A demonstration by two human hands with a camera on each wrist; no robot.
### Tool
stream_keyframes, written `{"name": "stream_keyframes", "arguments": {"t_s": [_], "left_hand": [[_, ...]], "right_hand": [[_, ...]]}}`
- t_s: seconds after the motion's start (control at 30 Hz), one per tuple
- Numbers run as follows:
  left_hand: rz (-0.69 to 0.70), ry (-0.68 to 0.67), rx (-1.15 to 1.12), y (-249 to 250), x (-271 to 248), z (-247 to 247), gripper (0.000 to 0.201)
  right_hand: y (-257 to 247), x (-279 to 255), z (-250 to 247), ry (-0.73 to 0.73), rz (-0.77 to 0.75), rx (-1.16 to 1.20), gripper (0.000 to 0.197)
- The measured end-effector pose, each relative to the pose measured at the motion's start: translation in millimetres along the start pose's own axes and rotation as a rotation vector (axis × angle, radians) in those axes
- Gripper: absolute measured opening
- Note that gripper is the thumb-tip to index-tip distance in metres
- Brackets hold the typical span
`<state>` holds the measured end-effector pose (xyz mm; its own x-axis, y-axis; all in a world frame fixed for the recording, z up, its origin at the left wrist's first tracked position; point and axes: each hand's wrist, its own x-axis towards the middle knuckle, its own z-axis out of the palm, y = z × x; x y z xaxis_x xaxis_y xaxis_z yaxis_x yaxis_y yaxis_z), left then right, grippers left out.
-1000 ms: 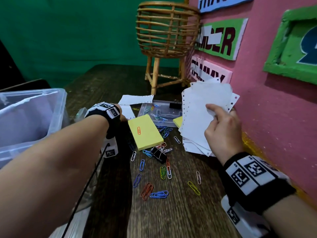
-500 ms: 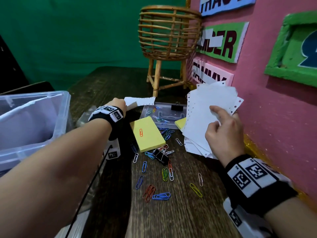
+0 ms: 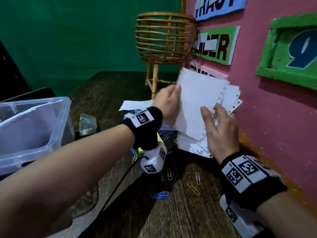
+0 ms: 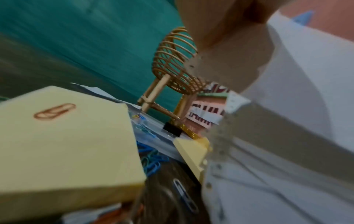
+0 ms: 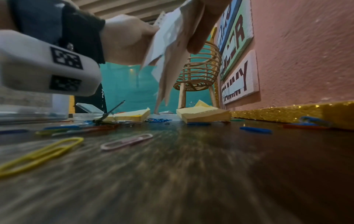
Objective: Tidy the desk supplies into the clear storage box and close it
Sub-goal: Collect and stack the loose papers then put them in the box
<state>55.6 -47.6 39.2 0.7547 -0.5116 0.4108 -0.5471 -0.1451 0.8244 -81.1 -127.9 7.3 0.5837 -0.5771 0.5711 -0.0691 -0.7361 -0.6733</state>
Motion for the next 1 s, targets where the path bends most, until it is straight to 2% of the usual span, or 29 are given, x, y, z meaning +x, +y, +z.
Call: {"name": "stream_keyframes", "arguments": {"t_s": [0.07, 0.13, 0.2, 0.27, 0.4, 0.57, 0.63, 0.8, 1.0], "left_hand": [[-0.017, -0.141, 0.110, -2.8, -1.1, 12.1, 0.036], [0.013, -0.156, 0.280, -9.2, 3.2, 11.1, 0.026], [0.046, -0.113, 0.436, -22.5, 14.3, -0.3, 0.020], [0.027, -0.125, 0.636, -42.5, 27.3, -15.7, 0.024], [-0.137, -0.197, 0.984, -82.1, 42.9, -38.0, 0.038], [-0.288, -0.333, 1.186, -116.6, 54.8, -50.9, 0.046], [-0.303, -0.385, 1.212, -124.2, 60.1, -50.7, 0.047], [-0.297, -0.481, 1.163, -130.6, 73.6, -43.9, 0.050], [-0.312, -0.508, 0.995, -142.2, 77.1, -42.2, 0.048]], "right_hand": [[1.2, 1.3, 0.2, 0.003, 0.014, -0.038, 0.034], [3.4, 2.8, 2.1, 0.003, 0.027, -0.081, 0.033], [4.3, 3.0, 3.0, -0.001, 0.027, -0.084, 0.050], [3.3, 1.8, 2.5, -0.012, 0.038, -0.052, 0.068], [5.3, 3.3, 2.8, -0.005, -0.004, -0.003, 0.087], [3.6, 7.5, 6.3, -0.050, -0.096, -0.087, 0.093], [3.8, 8.4, 10.1, -0.089, -0.096, -0.117, 0.087], [10.7, 12.1, 15.4, -0.141, -0.049, -0.170, 0.055], [6.7, 12.4, 12.2, -0.156, -0.022, -0.190, 0.049]]}}
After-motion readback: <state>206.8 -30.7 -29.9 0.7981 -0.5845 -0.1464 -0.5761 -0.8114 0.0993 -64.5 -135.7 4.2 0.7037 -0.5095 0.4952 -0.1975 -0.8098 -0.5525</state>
